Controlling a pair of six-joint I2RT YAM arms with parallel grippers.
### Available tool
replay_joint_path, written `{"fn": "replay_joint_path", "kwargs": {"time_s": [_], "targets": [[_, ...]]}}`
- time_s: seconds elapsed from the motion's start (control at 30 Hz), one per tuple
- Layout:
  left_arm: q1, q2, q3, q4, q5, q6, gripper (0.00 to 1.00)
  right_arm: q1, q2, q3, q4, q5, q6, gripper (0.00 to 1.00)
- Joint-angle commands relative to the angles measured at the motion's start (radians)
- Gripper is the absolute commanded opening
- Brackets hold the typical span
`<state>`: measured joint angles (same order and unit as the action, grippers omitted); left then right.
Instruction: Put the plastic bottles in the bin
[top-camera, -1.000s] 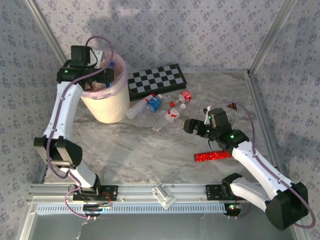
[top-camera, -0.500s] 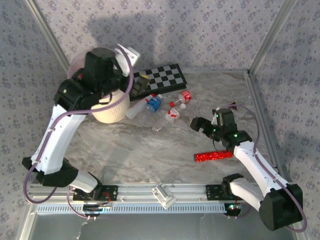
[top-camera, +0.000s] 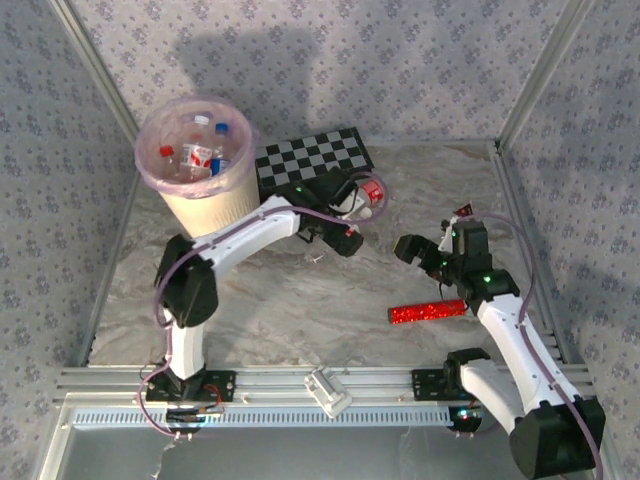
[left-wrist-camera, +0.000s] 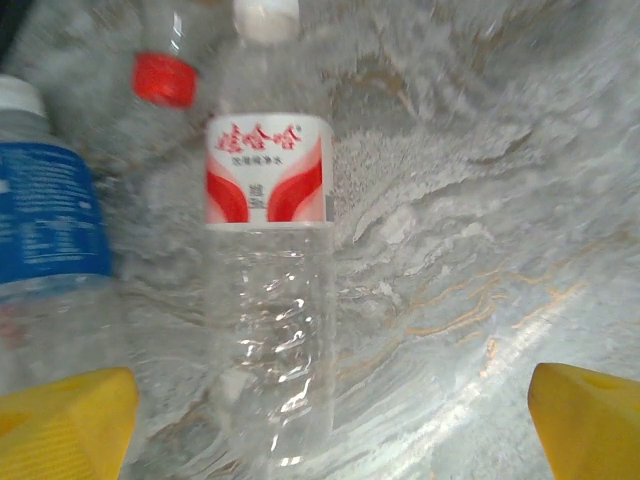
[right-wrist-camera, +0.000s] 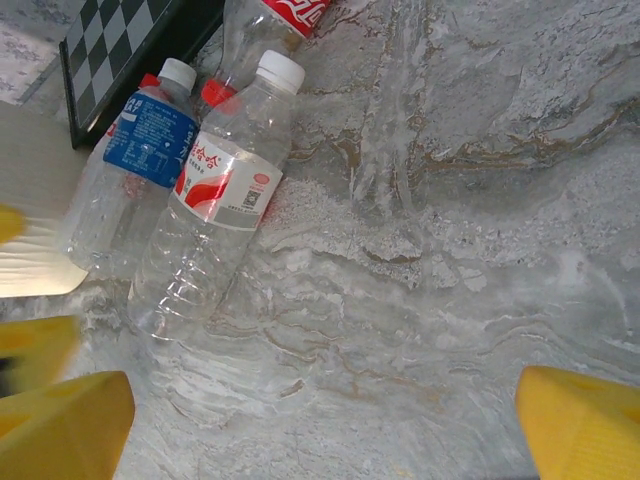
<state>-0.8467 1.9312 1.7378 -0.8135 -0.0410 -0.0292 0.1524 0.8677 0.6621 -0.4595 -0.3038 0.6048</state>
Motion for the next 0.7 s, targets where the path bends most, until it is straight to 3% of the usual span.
{"fn": "replay_joint_path", "kwargs": {"time_s": [0.0,0.6,0.67], "targets": [[-0.007,0.031,0.024,0.062,-0.005,-0.042,1.00,-0.012,-0.016,-0.025,-0.035,-0.032,-0.017,1.00],[0.016,0.260,0.091,0.097,-0.037,-0.049,1.00,-0.042,-0.028,-0.039,-0.040,-0.066,-0.028,1.00],[0.015,0.262,0.094,0.097,-0.039,-0.049,0.96,-0.044,-0.036,-0.040,-0.049,-0.062,-0.033,1.00]]}}
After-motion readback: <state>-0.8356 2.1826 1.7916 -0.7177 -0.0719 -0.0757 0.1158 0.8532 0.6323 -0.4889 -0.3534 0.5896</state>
